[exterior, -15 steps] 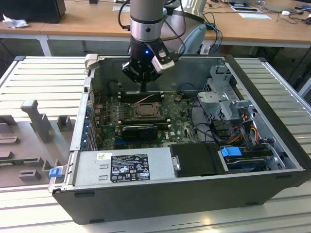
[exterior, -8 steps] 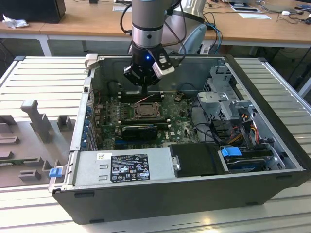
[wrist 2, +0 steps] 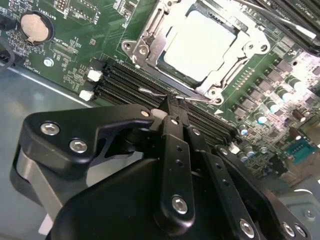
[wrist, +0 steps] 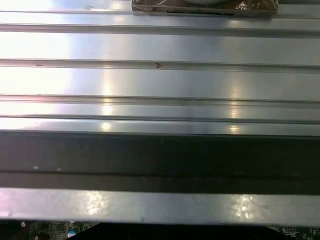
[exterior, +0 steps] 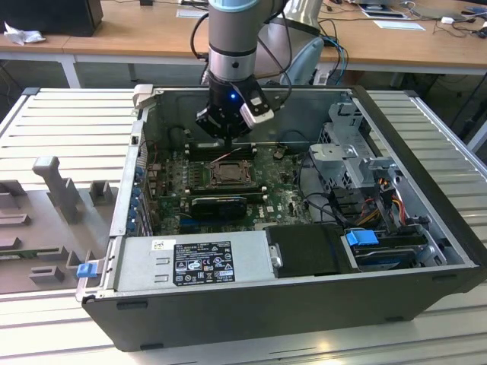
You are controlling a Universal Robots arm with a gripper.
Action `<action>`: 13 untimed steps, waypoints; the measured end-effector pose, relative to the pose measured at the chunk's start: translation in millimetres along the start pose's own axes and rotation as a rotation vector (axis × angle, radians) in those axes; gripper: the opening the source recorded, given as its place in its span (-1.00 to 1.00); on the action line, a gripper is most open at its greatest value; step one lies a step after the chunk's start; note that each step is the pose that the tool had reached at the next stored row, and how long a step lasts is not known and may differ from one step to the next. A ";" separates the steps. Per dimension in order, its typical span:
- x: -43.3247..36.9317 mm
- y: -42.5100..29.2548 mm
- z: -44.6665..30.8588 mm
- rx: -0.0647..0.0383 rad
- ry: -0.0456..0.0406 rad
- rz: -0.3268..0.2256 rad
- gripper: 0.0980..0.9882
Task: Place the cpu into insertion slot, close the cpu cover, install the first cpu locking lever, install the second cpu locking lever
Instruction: 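Install the first cpu locking lever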
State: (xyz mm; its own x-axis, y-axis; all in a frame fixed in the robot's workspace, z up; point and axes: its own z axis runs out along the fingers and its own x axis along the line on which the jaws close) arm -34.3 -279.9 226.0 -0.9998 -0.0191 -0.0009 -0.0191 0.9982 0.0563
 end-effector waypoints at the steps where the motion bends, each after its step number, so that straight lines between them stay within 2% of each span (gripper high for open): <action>1: -0.8 0.0 0.2 -0.001 0.0001 0.001 -0.98; 3: -3.7 0.0 1.1 -0.007 -0.0004 0.003 -0.98; 8: -9.9 -0.2 2.2 -0.007 -0.0005 0.004 -0.98; 13: -14.5 -0.6 6.6 -0.008 -0.0004 0.004 -0.98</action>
State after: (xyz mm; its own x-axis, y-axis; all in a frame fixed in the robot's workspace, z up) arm -19.8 -279.8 219.5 -0.9999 -0.0152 -0.0011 -0.0153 0.9978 0.0642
